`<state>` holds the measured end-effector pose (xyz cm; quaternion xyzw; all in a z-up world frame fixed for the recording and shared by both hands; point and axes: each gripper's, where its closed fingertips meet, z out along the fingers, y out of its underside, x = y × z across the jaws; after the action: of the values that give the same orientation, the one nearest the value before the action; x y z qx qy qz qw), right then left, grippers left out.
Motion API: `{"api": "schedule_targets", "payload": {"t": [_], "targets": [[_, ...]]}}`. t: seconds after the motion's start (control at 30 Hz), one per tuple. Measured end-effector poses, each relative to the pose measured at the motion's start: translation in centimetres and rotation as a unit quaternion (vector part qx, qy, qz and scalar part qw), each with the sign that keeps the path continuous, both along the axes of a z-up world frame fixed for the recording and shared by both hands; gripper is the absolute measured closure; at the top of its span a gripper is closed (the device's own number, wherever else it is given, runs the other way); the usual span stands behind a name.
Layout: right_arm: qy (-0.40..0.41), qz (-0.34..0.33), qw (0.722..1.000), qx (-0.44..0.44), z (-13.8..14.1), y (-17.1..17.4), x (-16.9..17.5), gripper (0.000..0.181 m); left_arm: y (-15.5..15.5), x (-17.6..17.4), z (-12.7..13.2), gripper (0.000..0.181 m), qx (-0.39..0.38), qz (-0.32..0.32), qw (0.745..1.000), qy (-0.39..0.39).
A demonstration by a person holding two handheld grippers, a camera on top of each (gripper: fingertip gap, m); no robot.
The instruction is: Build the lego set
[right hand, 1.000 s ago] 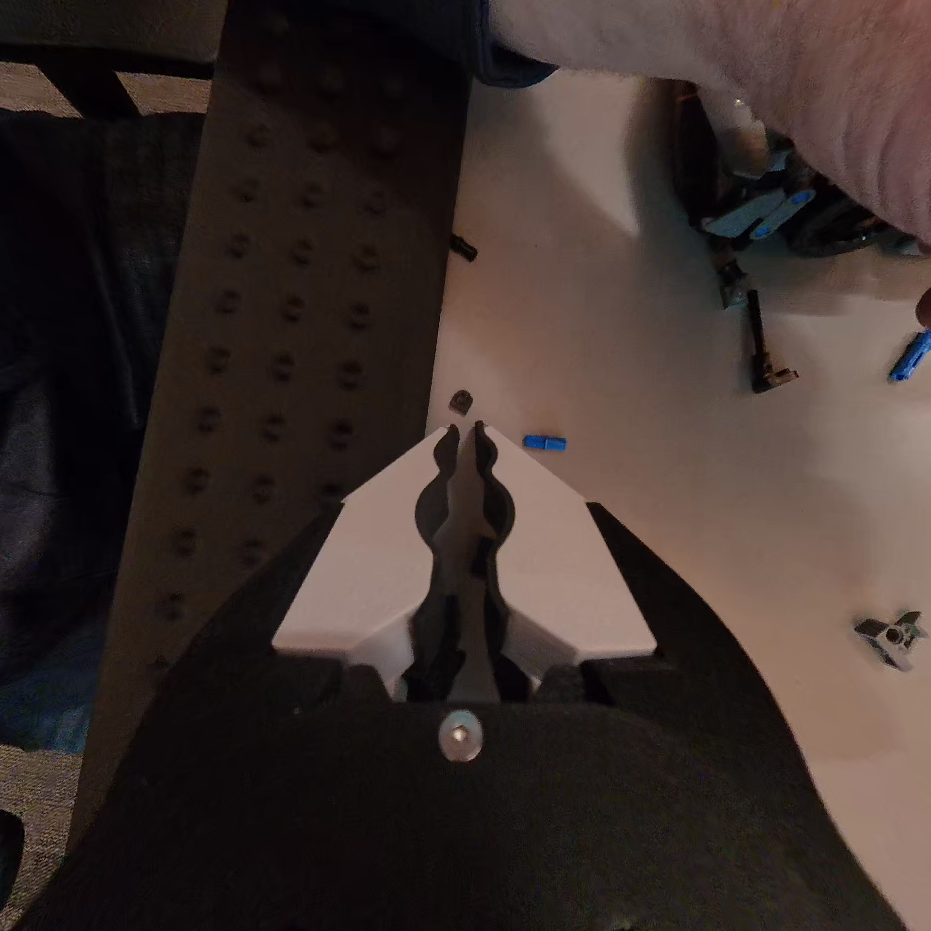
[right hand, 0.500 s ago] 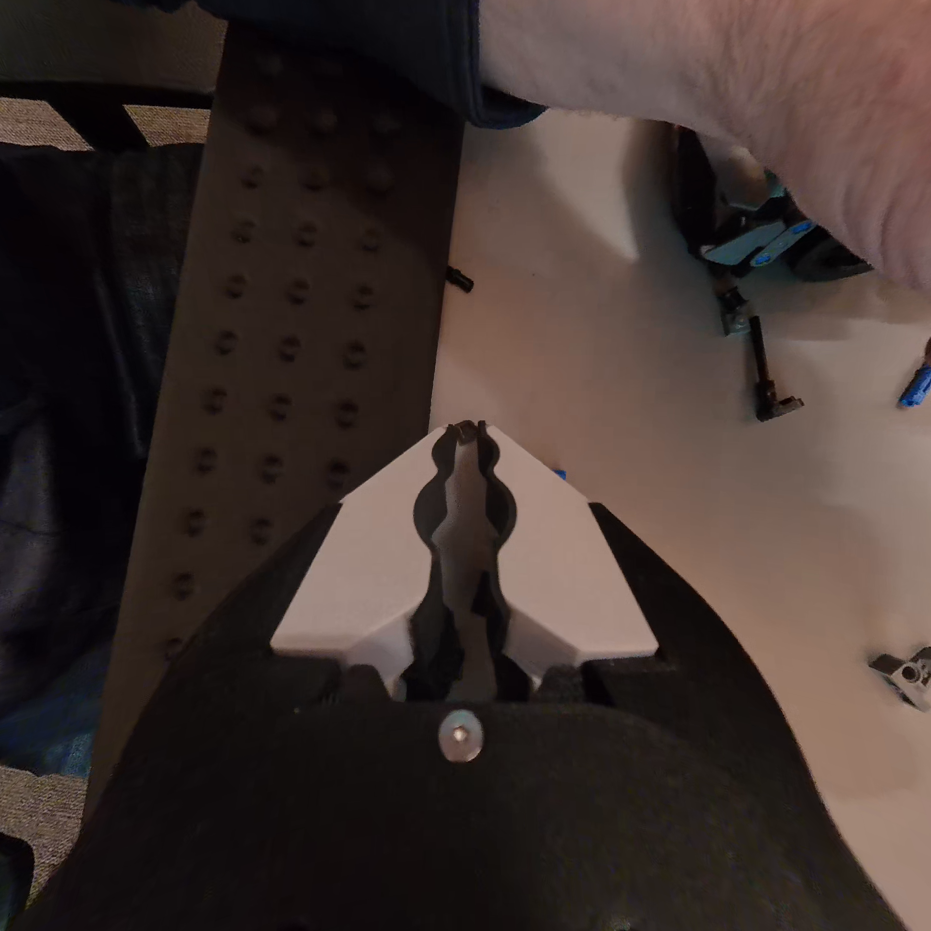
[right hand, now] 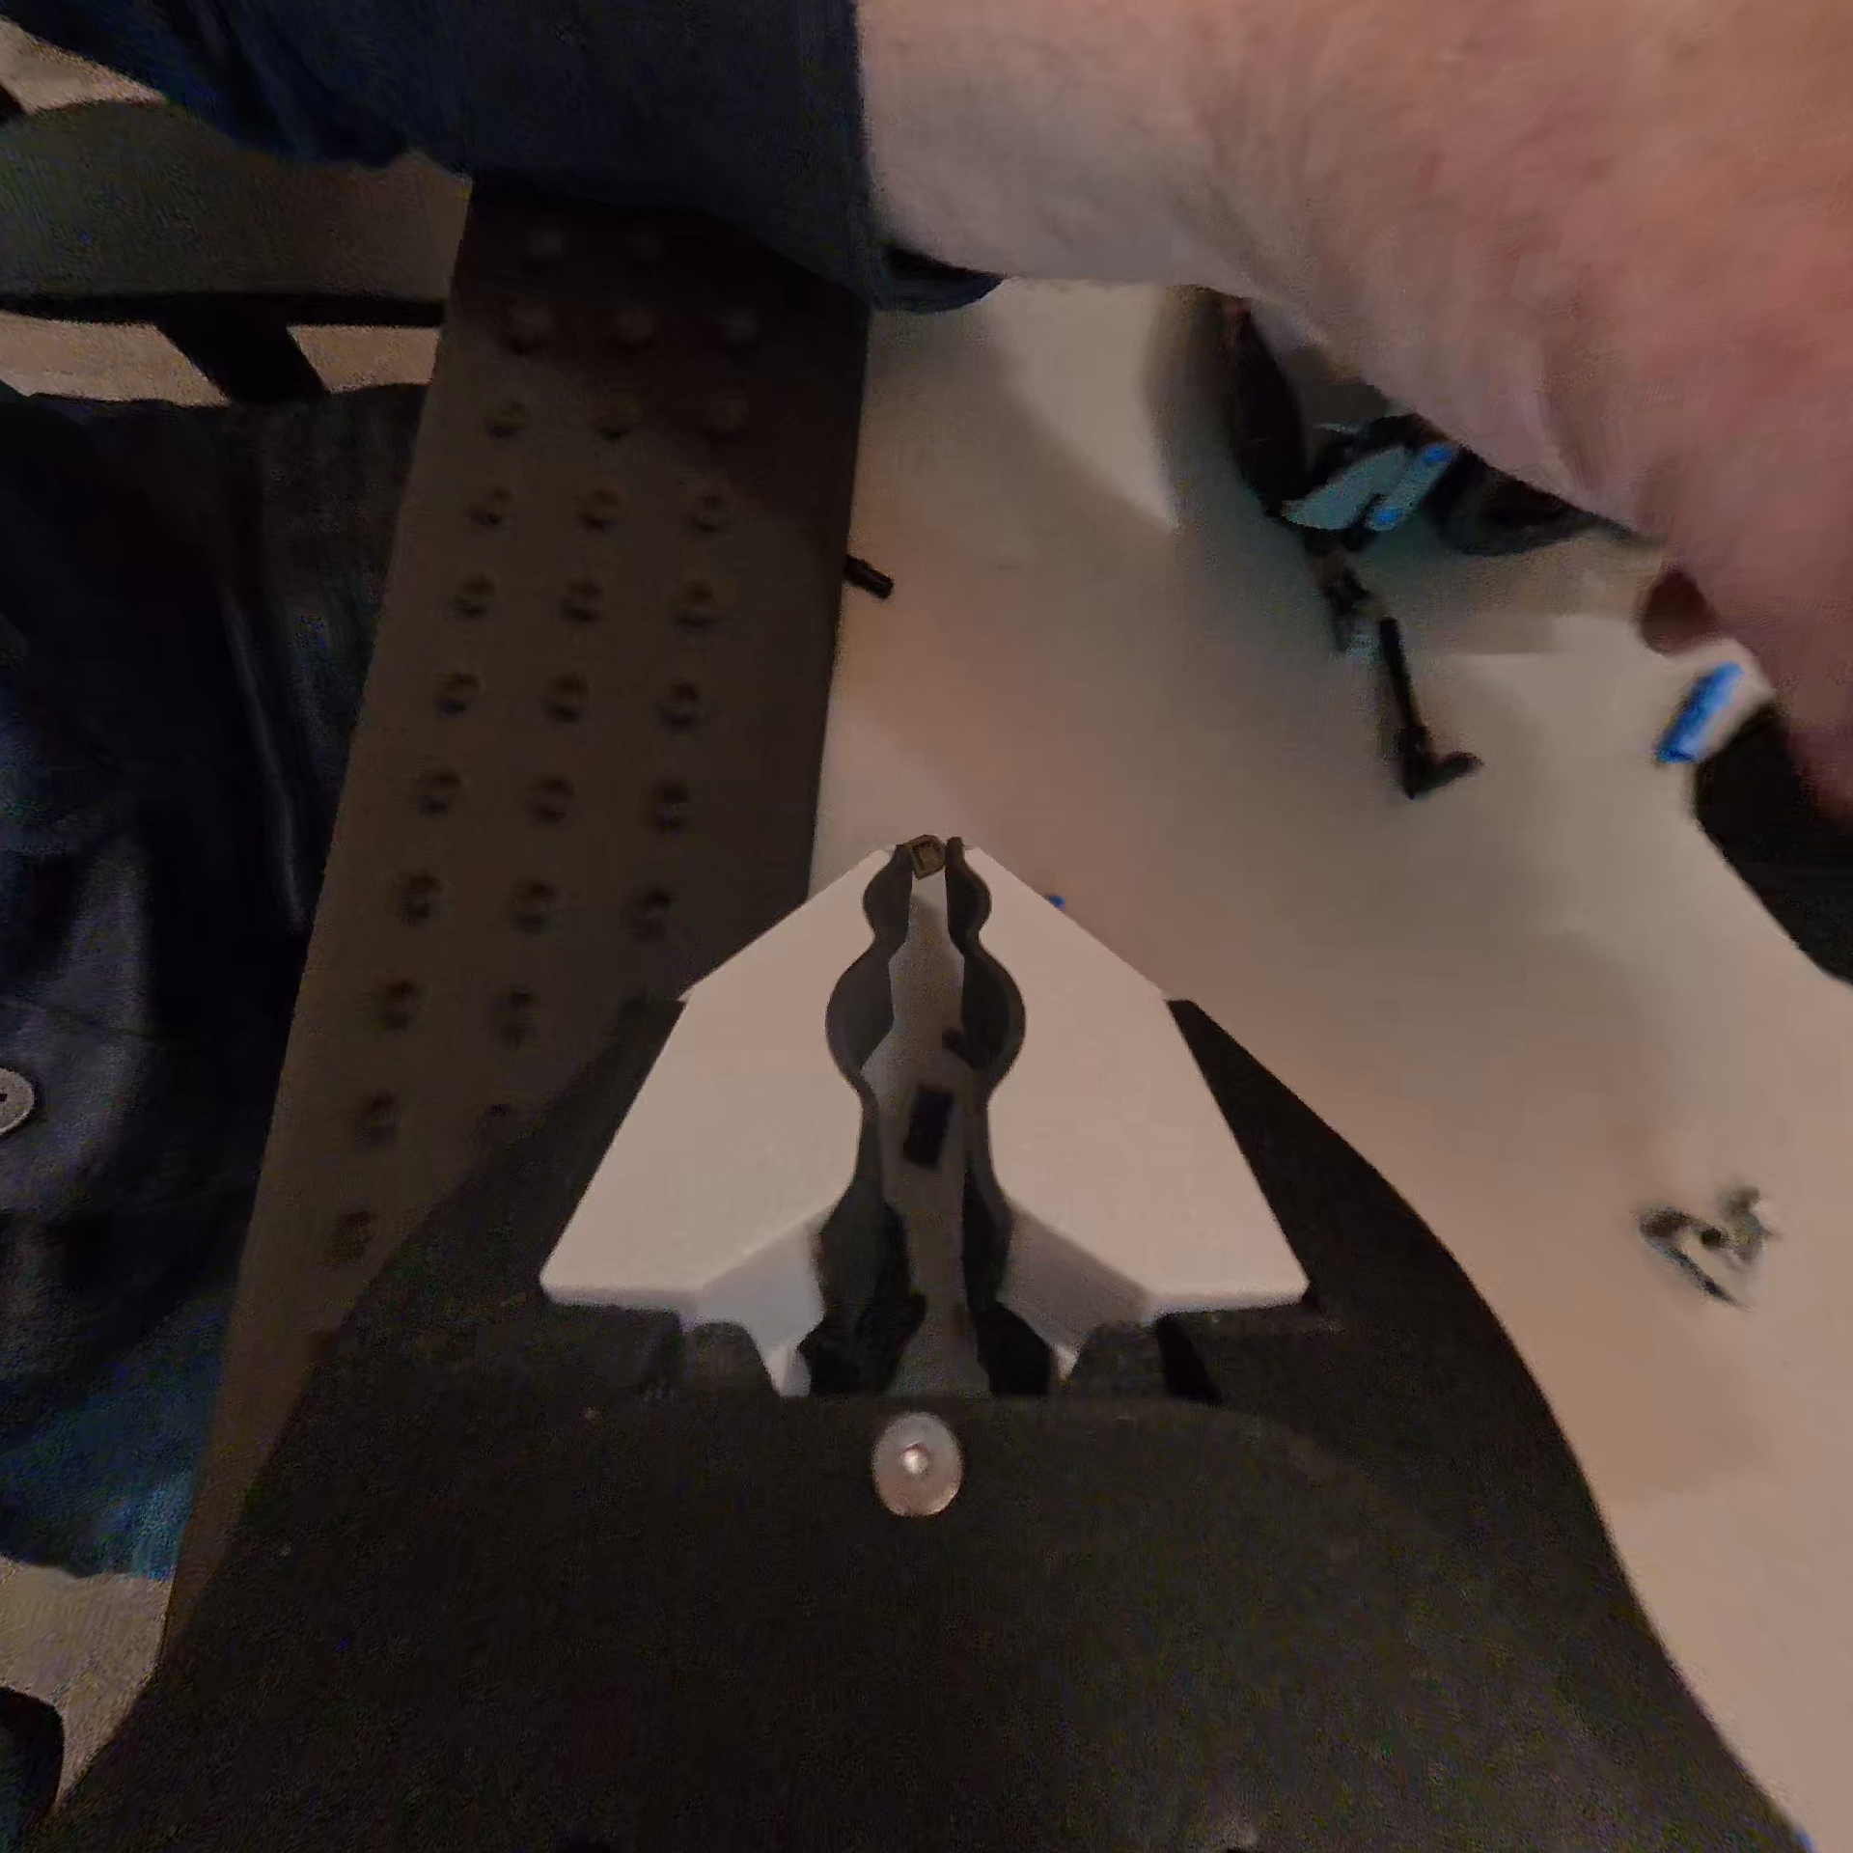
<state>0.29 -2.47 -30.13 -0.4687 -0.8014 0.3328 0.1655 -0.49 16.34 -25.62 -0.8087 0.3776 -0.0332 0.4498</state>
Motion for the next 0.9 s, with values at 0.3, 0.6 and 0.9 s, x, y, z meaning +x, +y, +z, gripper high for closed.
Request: {"api": "schedule_targets", "payload": {"t": [0.3, 0.6, 0.9], "targets": [[0.044, -0.144, 0.988, -0.043, 2.9, 10.7, 6.0, 0.177, -1.0, 1.5, 1.4, 0.17, 0.025, -0.048, 0.998, -0.032], [0.063, -0.207, 0.971, -0.105, 3.1, 15.0, 9.8, 0.177, -3.2, 6.7, -0.8, 0.166, 0.034, -0.152, 0.987, 0.032], [0.081, -0.187, 0.963, -0.175, 3.9, 13.8, 9.0, 0.177, -4.5, 10.0, -0.6, 0.169, 0.102, -0.207, 0.97, 0.07]]}}
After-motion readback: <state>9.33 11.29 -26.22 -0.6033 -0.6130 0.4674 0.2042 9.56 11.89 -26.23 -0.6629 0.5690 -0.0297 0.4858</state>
